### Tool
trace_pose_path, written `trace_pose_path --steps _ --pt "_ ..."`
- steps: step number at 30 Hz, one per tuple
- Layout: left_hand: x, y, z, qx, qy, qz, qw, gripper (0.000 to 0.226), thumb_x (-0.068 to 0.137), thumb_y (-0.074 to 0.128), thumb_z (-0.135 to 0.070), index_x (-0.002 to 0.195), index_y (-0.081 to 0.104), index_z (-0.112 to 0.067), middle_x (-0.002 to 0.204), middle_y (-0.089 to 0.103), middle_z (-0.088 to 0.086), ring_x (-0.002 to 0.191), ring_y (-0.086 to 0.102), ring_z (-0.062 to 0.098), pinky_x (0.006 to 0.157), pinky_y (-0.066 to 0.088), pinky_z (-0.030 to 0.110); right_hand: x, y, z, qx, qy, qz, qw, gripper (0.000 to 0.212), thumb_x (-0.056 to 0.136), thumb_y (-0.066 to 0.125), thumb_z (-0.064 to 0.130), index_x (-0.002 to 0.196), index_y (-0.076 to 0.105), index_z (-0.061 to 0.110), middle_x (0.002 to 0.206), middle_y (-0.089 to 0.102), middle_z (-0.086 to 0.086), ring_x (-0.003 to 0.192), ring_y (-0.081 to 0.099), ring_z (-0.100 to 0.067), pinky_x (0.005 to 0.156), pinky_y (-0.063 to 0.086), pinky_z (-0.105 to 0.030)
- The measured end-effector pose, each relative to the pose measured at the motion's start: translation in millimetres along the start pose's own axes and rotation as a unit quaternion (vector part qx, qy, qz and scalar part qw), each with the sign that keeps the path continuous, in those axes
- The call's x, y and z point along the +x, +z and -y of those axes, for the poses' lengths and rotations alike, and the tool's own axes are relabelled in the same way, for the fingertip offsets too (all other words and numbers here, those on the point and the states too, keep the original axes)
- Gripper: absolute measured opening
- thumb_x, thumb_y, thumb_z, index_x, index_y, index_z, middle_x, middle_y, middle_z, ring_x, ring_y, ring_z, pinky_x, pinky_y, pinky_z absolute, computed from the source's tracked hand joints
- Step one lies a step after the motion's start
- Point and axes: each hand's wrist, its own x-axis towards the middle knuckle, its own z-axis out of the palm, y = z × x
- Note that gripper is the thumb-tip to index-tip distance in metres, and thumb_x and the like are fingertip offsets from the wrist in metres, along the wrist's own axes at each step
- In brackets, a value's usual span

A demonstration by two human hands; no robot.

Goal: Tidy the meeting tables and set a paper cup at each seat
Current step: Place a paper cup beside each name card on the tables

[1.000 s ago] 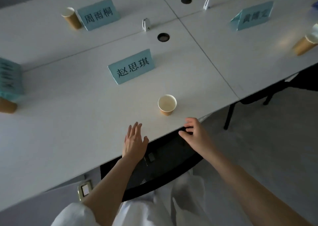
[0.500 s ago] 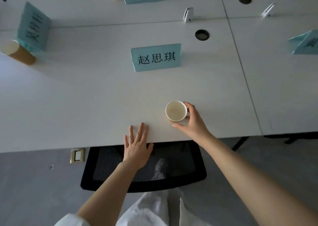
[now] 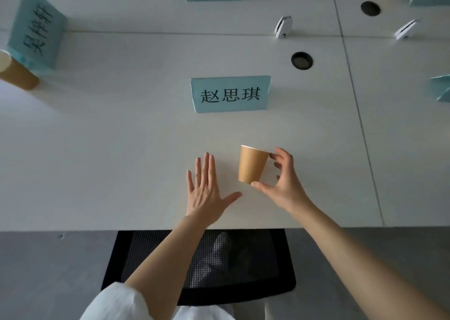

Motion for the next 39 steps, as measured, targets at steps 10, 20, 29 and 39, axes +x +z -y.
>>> trace_pose_path --steps 10,20,29,39 --pt "24 15 -1 0.074 0.091 -0.012 0.993 0.112 0.074 0.036 -0.083 0.155 0.002 -0.014 0.165 0.003 0.002 0.151 -0.007 0.026 0.118 0.004 0.055 58 57 30 -0.088 0.049 -0.063 0.993 0.097 0.068 0.079 0.047 0.145 0.027 0.02 0.14 0.043 -0.009 0.128 0.039 -0.03 0.105 0.026 -0.034" --pt "24 21 -1 0.073 0.098 -0.072 0.99 0.109 0.073 0.046 -0.077 0.153 0.027 -0.006 0.162 0.022 0.004 0.15 0.01 0.028 0.117 0.01 0.055 84 22 26 -0.073 0.081 -0.134 0.985 0.062 0.072 0.076 0.026 0.124 0.047 0.013 0.118 0.062 -0.009 0.106 0.06 -0.028 0.08 0.043 -0.027" --pt "22 21 -8 0.063 0.067 -0.104 0.99 0.078 0.092 0.041 -0.055 0.154 0.025 -0.011 0.163 0.017 -0.001 0.152 0.007 0.024 0.12 0.012 0.053 143 -40 38 -0.005 0.043 -0.228 0.973 0.078 0.061 0.083 0.027 0.126 0.039 0.026 0.122 0.055 -0.005 0.105 0.056 -0.023 0.093 0.049 -0.041" --pt "23 19 -8 0.053 0.063 -0.116 0.99 0.074 0.091 0.048 -0.049 0.153 0.03 -0.012 0.162 0.021 -0.002 0.151 0.01 0.023 0.12 0.013 0.052 189 -43 39 0.086 0.05 -0.225 0.969 0.073 0.07 0.079 0.01 0.127 0.034 0.012 0.113 0.048 0.006 0.101 0.053 -0.012 0.086 0.044 -0.023"
